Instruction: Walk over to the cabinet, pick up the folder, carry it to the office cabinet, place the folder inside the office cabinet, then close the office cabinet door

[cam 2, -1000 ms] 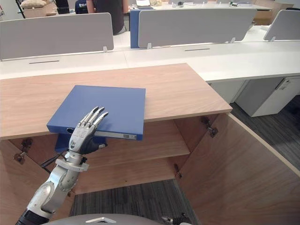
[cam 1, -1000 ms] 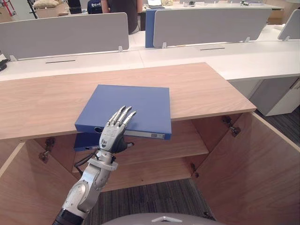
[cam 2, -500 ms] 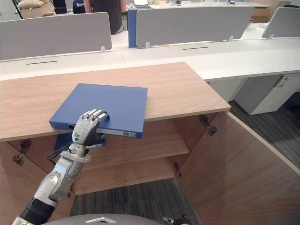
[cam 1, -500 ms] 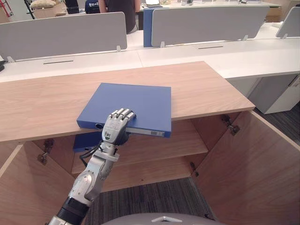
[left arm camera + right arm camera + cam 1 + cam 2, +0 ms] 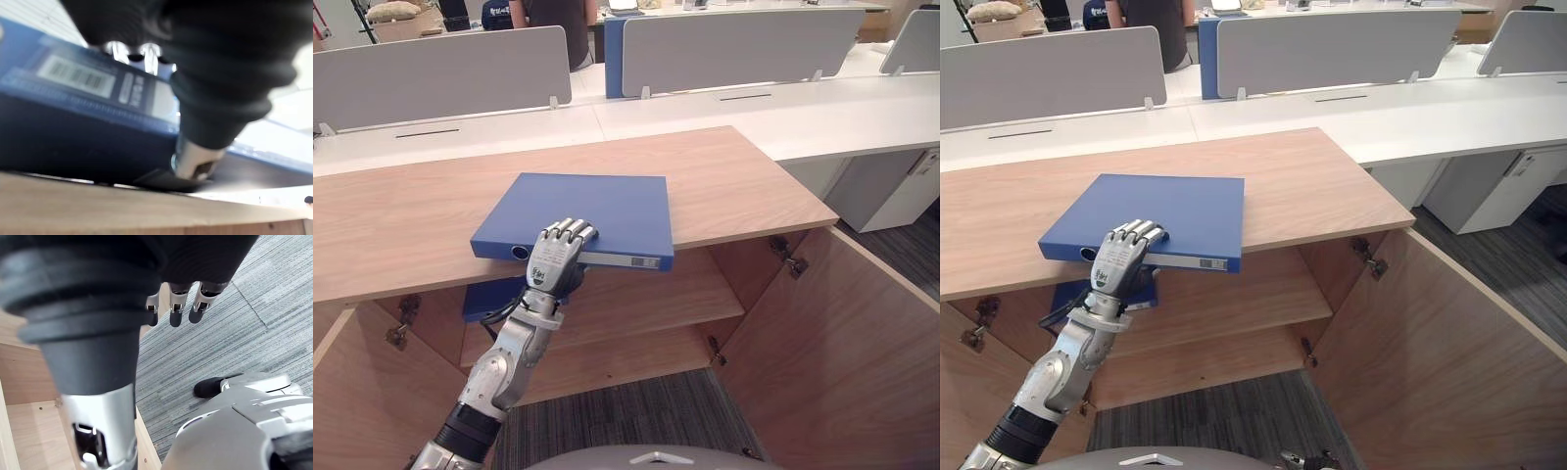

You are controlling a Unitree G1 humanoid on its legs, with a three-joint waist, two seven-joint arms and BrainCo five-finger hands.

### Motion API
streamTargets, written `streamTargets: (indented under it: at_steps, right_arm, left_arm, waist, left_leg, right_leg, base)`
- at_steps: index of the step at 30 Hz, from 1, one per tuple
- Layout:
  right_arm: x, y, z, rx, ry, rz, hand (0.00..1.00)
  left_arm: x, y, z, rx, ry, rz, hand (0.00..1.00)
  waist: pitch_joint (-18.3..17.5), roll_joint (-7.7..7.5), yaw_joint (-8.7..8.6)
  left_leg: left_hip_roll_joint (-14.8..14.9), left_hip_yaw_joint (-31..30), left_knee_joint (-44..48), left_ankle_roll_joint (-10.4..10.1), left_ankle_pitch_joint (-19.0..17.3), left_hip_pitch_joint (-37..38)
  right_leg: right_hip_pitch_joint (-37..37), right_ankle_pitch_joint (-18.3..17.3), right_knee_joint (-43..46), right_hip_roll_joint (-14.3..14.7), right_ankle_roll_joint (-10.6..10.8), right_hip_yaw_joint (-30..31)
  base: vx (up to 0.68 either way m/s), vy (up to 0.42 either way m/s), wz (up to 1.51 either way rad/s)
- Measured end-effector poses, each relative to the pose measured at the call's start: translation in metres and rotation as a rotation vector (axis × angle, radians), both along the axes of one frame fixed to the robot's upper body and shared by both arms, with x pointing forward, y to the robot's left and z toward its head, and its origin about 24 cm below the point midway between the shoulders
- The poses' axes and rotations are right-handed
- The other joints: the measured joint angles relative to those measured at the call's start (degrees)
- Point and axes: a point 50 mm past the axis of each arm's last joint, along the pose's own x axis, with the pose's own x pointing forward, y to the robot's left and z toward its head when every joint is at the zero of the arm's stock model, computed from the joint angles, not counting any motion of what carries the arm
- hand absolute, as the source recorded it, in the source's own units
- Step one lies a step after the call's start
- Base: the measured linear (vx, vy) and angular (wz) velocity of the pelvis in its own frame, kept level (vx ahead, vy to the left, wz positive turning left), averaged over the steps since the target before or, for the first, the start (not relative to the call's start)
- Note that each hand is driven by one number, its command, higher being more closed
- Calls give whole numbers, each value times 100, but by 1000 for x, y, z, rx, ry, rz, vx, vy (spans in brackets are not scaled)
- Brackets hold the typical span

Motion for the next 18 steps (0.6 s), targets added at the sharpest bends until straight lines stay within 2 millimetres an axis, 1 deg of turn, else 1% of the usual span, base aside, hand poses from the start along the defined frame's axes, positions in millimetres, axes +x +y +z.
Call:
streamTargets:
  at_steps: [3,5,9,13,15,18]
  right_arm:
    - [-1,0,0,0,4,-1,0]
    - [-1,0,-1,1,6,1,0]
    - [-1,1,0,1,5,3,0]
    - [-5,3,-2,7,18,0,0]
    - [-6,3,-2,8,24,0,0]
    - [-7,4,-3,9,27,-1,0]
  left_arm:
    - [-8,2,5,-54,-9,0,100]
    - [-14,8,10,-98,-21,11,100]
    - [-18,15,18,-175,-59,31,100]
    - [-24,21,33,-320,-115,79,100]
    - [-27,23,43,-390,-165,80,100]
    - [-33,29,57,-480,-233,94,100]
  waist:
    - [-2,3,-12]
    - [-12,20,-3]
    - [-12,20,16]
    - [-12,9,88]
    - [-12,9,143]
    - [-10,-8,175]
  left_leg:
    - [6,16,0,-6,-7,3]
    - [10,25,0,-6,-10,8]
    - [10,29,0,-5,-9,25]
    - [40,72,2,-16,-30,-13]
    - [54,74,3,-15,-29,-21]
    - [58,67,4,-15,-29,-10]
  right_leg:
    - [-3,0,10,6,0,10]
    - [-2,1,12,8,-2,13]
    - [12,5,12,8,-4,-6]
    - [11,-4,48,11,7,91]
    - [-55,-62,179,18,15,106]
    - [-64,-92,233,22,21,108]
  base:
    - [0,0,0]
    - [0,0,0]
    - [0,0,0]
    - [-21,-21,-6]
    - [0,0,0]
    - [0,0,0]
